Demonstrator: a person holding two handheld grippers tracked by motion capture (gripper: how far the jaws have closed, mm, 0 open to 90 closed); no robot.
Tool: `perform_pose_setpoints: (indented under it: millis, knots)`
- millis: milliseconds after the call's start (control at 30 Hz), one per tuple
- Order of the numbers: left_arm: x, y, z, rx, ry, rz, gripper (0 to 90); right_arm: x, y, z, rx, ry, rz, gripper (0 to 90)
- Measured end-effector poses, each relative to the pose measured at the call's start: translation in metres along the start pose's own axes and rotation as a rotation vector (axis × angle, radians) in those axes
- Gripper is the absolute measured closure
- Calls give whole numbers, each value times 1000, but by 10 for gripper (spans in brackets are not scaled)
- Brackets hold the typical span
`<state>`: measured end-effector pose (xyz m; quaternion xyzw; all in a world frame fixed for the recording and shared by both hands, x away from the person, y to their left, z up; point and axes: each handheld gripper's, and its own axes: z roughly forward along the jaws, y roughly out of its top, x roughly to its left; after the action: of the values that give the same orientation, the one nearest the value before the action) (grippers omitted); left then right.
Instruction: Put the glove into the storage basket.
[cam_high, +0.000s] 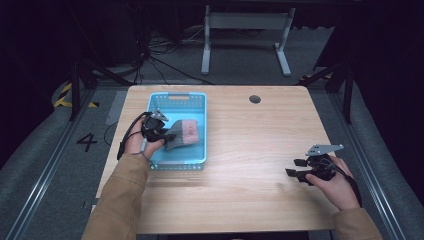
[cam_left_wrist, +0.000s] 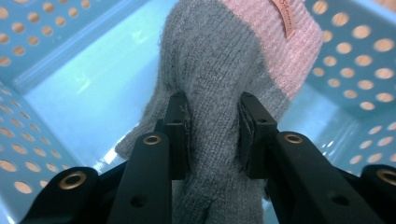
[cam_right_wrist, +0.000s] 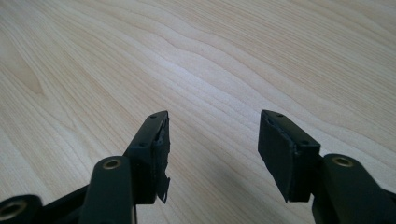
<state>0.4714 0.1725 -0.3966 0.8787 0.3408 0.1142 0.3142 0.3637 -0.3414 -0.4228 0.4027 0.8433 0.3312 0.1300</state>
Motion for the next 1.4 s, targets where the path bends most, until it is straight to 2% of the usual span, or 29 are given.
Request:
perform_pose_setpoints:
  millis: [67, 100, 167, 233, 367, 433, 867, 1100, 1167, 1200, 1300, 1400]
  knots:
    - [1, 1, 2, 15, -4, 3, 688, 0, -1, 1, 1, 2, 1, 442]
    - [0, 3, 5, 48, 3, 14, 688, 0, -1, 1, 2, 2, 2, 442]
    - [-1, 4, 8, 59, 18, 18, 688, 0, -2, 1, 1, -1, 0, 440]
    - [-2, 8, 12, 80, 0, 27, 687, 0, -3, 0, 3, 0, 4, 438]
    - [-3, 12, 16, 82, -15, 38, 686, 0, -7, -2, 4, -6, 9, 436]
    - [-5, 15, 25, 111, -15, 50, 686, -1, -10, -6, 2, -11, 19, 436]
    - [-1, 20, 47, 158, 25, 33, 678, -1, -19, -13, 2, -27, 36, 433]
    - [-4, 22, 54, 147, 54, 36, 644, 0, -17, -11, -1, -24, 25, 431]
    - [-4, 21, 56, 132, 78, 39, 510, 1, -16, -11, -4, -19, 25, 431]
    - [-4, 20, 57, 98, 93, 46, 469, 1, -16, -11, -5, -18, 26, 431]
    - [-4, 20, 55, 58, 115, 51, 381, 1, -14, -11, -8, -15, 16, 431]
    - [-5, 22, 49, 19, 129, 41, 360, 1, -12, -10, -9, -11, 16, 430]
